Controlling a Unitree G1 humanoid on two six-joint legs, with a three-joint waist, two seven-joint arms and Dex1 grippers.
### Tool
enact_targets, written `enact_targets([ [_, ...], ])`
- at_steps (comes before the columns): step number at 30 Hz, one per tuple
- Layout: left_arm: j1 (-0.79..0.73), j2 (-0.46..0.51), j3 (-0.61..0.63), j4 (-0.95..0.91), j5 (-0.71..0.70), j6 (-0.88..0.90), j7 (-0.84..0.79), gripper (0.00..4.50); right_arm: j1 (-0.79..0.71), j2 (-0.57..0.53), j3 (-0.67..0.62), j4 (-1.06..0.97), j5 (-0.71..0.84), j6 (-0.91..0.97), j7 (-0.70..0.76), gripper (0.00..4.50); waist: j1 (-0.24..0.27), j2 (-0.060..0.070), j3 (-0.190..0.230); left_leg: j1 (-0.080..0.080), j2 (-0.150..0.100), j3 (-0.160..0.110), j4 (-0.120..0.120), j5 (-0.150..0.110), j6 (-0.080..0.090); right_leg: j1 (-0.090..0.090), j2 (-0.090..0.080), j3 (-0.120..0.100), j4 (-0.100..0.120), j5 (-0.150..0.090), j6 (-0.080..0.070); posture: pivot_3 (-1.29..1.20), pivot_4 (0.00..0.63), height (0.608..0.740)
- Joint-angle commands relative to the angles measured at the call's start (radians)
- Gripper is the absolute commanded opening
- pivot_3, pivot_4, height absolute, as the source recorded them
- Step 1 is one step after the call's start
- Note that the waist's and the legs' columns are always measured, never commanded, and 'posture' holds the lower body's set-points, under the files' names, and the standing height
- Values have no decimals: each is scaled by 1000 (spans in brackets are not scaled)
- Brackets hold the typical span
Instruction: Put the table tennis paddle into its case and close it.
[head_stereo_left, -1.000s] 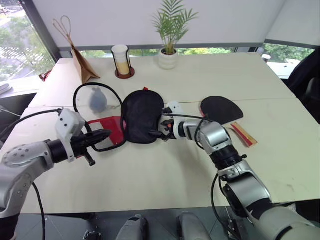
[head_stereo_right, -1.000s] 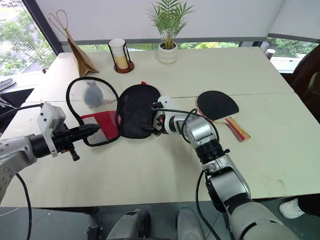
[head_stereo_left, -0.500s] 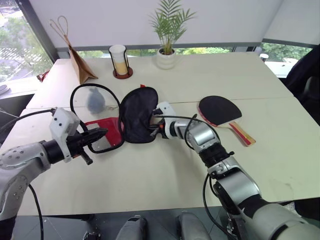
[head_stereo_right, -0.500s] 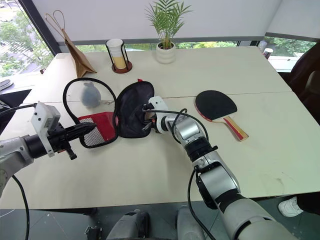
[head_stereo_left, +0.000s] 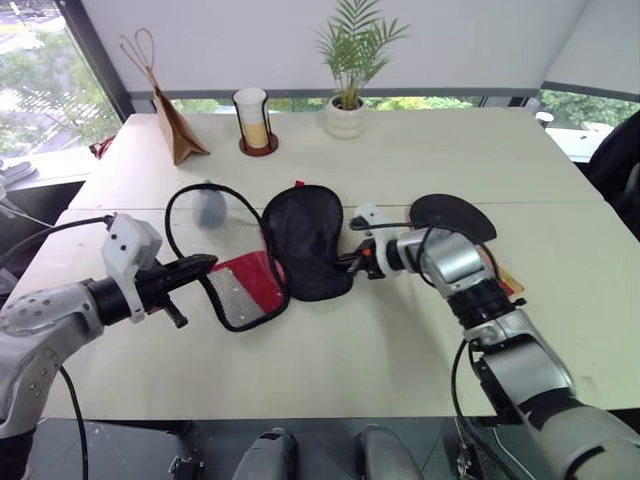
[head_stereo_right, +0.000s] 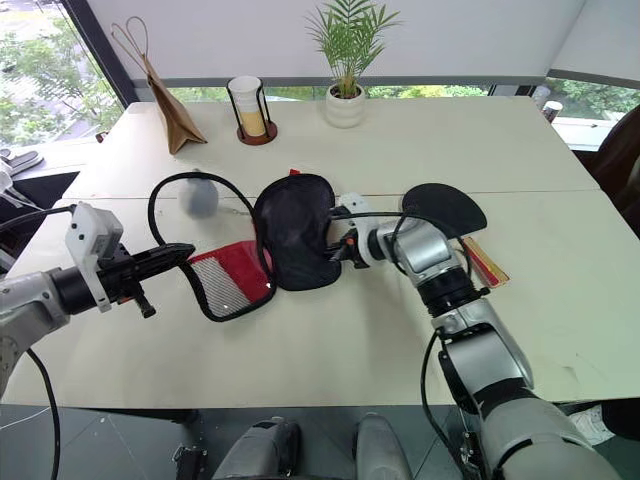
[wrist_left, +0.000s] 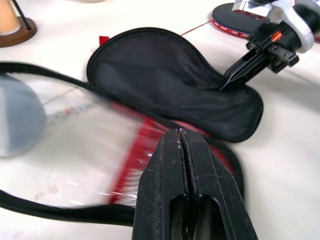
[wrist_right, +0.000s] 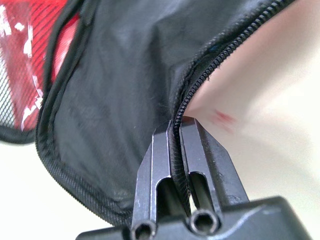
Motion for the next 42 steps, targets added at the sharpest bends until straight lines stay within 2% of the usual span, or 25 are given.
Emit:
enact_targets([
  [1, -8, -1, -6, -21, 9, -20, -2, 0, 30, -77, -3, -22, -20, -17, 29, 88, 1, 0, 0, 0, 0, 0, 0, 0, 0, 0, 0, 0, 0, 0, 0, 0, 150, 740],
  [13, -9, -16, -38, -35, 19, -20, -3, 0, 102, -202, -86, -59, 2, 1, 25, 88, 28, 0, 0, 0, 0, 0, 1, 0, 0, 2, 0, 0, -2, 0, 0, 0, 150, 740],
  [19, -10, -17, -47, -38, 23, -21, -9, 0, 181, -267, -122, -146, 20, 47, 27, 88, 30, -1, 0, 0, -1, 0, 2, 0, 0, 3, -1, 0, -2, 0, 0, 0, 150, 740],
  [27, -27, -19, -69, -27, 31, -24, -14, 0, 246, -284, -172, -269, 91, 190, 5, 88, 27, -1, 0, 0, 0, 0, 1, 0, 0, 3, -1, 0, -2, 0, 0, 0, 150, 740],
  [32, -55, -23, -89, -11, 39, -25, -18, 0, 267, -265, -165, -299, 103, 203, -16, 88, 26, -1, 0, 0, 0, 0, 1, 0, 0, 3, -1, 0, -3, 0, 0, 0, 150, 740],
  [35, -57, -25, -92, -13, 39, -24, -18, 0, 259, -260, -172, -302, 109, 201, -24, 905, 24, -1, -1, 0, 0, 0, 1, 0, 0, 3, -1, 0, -3, 0, 0, 0, 150, 740],
  [37, -56, -25, -91, -15, 39, -24, -19, 0, 247, -268, -180, -298, 112, 183, -25, 1755, 24, -1, -1, 0, 0, 0, 1, 0, 0, 3, 0, 0, -3, 0, 0, 0, 150, 740],
  [42, -57, -27, -90, -16, 37, -23, -20, 0, 228, -332, -188, -288, 95, 101, -11, 4379, 29, -1, -1, 0, 0, 0, 2, 0, 0, 3, 0, 0, -2, 0, 0, 0, 150, 740],
])
